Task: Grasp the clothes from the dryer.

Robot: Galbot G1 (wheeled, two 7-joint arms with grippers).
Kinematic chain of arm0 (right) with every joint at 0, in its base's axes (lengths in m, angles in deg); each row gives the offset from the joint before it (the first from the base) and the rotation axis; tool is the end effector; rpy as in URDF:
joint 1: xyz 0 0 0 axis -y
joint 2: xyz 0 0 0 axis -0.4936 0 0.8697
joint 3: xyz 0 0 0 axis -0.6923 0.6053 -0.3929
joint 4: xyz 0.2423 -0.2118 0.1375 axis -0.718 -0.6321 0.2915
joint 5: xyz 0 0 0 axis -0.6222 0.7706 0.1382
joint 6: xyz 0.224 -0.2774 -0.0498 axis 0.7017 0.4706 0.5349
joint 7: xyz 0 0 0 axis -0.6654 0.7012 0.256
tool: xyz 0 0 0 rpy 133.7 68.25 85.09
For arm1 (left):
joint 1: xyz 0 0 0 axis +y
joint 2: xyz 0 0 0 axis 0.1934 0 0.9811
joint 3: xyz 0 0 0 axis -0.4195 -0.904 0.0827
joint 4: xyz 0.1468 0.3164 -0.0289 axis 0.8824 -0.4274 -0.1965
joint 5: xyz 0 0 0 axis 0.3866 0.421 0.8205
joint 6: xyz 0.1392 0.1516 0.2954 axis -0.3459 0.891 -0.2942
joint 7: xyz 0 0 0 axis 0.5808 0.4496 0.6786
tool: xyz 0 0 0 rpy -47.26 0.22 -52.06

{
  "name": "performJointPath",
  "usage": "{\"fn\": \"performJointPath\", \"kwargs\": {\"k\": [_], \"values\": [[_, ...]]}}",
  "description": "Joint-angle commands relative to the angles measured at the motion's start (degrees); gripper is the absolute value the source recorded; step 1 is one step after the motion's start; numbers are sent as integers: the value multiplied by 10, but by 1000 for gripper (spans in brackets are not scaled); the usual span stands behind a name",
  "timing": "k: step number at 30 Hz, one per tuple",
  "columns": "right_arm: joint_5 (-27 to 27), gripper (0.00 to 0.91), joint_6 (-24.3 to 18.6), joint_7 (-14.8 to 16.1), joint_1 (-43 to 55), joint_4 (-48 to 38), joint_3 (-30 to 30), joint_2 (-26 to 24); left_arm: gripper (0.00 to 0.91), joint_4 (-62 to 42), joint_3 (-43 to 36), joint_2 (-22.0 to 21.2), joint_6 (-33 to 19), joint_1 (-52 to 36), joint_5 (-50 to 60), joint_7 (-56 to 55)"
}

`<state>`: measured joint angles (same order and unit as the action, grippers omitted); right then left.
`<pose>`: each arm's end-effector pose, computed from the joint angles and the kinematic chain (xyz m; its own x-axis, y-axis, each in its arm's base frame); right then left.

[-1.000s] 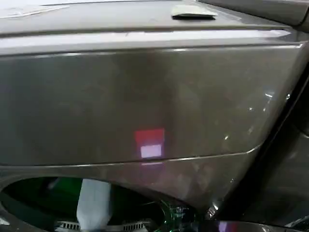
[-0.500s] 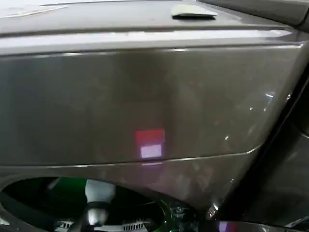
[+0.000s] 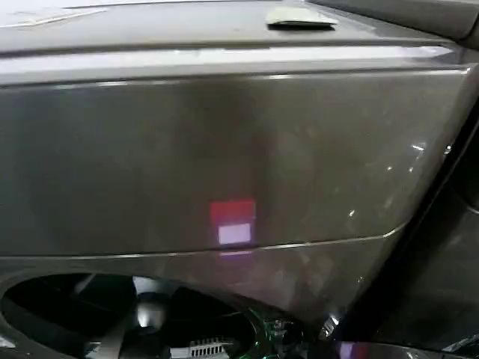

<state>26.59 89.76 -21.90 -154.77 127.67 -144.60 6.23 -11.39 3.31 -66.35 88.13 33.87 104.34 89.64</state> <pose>-0.1417 -0.4575 -0.0174 0.0053 0.8482 -0.5296 0.9931 -0.0665 -0.0966 0.6058 -0.0069 -0.2149 -0.9327 0.0972 0.3473 0.3240 0.6489 0.6885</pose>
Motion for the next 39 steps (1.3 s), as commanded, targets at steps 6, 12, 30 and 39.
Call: {"fn": "performJointPath", "kwargs": {"k": [6, 12, 30, 39], "values": [[0, 907, 0, 1, -2, 1, 0, 2, 907, -106, -10, 13, -128, -81, 286, 164], [0, 907, 0, 1, -3, 3, 0, 1, 907, -130, -7, 23, -212, -107, 245, 244], [1, 907, -4, 3, -2, 3, 6, 4, 907, -173, 9, 29, -280, -140, 146, 443], [3, 907, -5, 3, 2, 7, 14, 8, 907, -184, 13, 32, -259, -143, 145, 433]]}}
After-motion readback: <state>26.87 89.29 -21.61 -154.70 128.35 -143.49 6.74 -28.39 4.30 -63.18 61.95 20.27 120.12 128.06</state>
